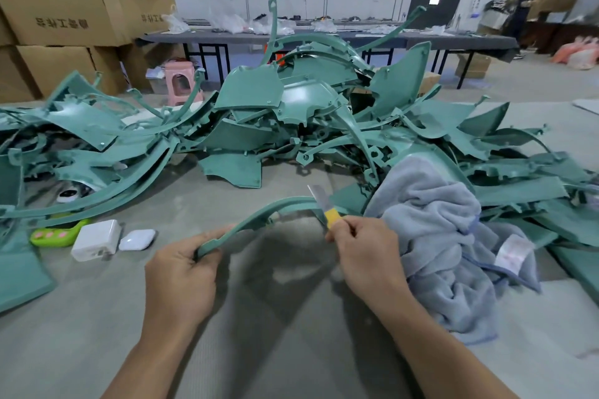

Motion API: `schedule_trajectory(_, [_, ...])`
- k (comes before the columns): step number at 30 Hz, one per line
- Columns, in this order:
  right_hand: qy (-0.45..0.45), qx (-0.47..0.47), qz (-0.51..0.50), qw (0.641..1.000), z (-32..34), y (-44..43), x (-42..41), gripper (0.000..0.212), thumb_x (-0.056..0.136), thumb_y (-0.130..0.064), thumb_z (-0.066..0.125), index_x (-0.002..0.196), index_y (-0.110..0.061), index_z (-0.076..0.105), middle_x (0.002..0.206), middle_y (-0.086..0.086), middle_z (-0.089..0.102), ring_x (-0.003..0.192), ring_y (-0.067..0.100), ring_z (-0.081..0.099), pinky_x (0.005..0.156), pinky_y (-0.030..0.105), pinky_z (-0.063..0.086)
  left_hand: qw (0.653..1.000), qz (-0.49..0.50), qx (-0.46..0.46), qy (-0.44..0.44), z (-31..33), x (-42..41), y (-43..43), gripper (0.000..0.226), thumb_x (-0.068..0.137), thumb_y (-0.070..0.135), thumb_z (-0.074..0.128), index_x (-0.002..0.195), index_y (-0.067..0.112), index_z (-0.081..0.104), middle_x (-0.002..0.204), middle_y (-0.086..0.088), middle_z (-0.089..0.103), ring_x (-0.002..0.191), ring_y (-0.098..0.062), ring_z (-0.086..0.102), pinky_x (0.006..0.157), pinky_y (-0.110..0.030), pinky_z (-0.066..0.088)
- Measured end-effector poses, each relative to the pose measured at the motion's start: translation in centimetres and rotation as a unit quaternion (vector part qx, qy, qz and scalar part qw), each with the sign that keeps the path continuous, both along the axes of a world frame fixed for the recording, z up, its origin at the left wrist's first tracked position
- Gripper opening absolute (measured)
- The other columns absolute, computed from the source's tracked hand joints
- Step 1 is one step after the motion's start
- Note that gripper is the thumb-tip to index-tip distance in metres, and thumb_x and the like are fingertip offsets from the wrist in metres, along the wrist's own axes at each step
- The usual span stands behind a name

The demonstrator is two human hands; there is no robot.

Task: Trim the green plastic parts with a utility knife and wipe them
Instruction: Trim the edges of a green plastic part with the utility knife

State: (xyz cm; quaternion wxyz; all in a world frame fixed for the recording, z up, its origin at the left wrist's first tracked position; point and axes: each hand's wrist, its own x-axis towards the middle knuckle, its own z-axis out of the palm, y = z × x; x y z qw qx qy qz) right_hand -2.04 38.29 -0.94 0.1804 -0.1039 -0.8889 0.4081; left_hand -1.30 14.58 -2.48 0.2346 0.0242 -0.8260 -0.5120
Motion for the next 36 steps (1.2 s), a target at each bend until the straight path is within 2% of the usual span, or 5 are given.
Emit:
schedule_trajectory(7, [0.037, -0.021, -0.061, 0.997, 0.3, 0.9, 0.1, 0.045, 0.099, -0.027, 0.057, 0.06, -0.006, 0.059, 0.046, -0.001, 0.052, 0.046, 0.011, 0.046, 0.046, 0.025, 0.036, 0.997, 0.075, 0.016, -0.011, 0.1, -0.5, -1.2, 0.047, 0.07, 0.019, 0.07, 0.077, 0.066, 0.067, 0.06, 0.023, 0.062, 0.052, -0.001, 0.053, 0.052, -0.025, 0.046])
schedule_trajectory(17, [-0.071, -0.044, -0.067, 0.994, 0.1, 1.9, 0.1, 0.042, 0.097, -0.026, 0.058, 0.058, -0.011, 0.06, 0.053, -0.001, 0.056, 0.051, 0.017, 0.048, 0.048, 0.026, 0.037, 0.994, 0.099, 0.018, 0.04, -0.4, -0.6, -2.5, 0.056, 0.074, 0.003, 0.07, 0.102, 0.051, 0.07, 0.066, 0.013, 0.064, 0.063, -0.004, 0.056, 0.053, -0.004, 0.036])
schedule_trajectory(24, [0.076, -0.085, 0.003, 0.994, 1.3, -0.6, 0.5, 0.039, 0.097, -0.031, 0.051, 0.072, -0.002, 0.06, 0.057, 0.012, 0.058, 0.053, 0.025, 0.052, 0.058, 0.046, 0.046, 0.992, 0.121, 0.011, 0.034, 0.2, -0.5, -2.3, 0.002, 0.069, 0.015, 0.07, 0.069, 0.015, 0.072, 0.055, 0.007, 0.049, 0.059, -0.008, 0.043, 0.055, -0.009, 0.035])
schedule_trajectory(31, [0.043, -0.128, 0.185, 0.973, 1.4, -3.3, 1.9, 0.031, 0.098, -0.037, 0.051, 0.076, -0.022, 0.067, 0.05, 0.001, 0.06, 0.042, 0.011, 0.049, 0.046, 0.031, 0.041, 0.999, 0.012, -0.028, 0.04, 0.5, 0.7, -0.2, 0.075, 0.073, -0.004, 0.071, 0.097, 0.068, 0.069, 0.085, 0.039, 0.069, 0.074, 0.017, 0.062, 0.067, 0.005, 0.04])
schedule_trajectory(36, [-0.059, -0.018, -0.039, 0.997, 1.5, -0.8, 0.7, 0.043, 0.098, -0.031, 0.05, 0.064, -0.01, 0.064, 0.06, 0.002, 0.064, 0.054, 0.02, 0.055, 0.047, 0.028, 0.038, 0.999, -0.003, 0.013, 0.035, 0.8, 0.6, -0.3, 0.084, 0.075, -0.008, 0.068, 0.097, 0.074, 0.065, 0.089, 0.038, 0.067, 0.073, 0.021, 0.058, 0.069, 0.008, 0.037])
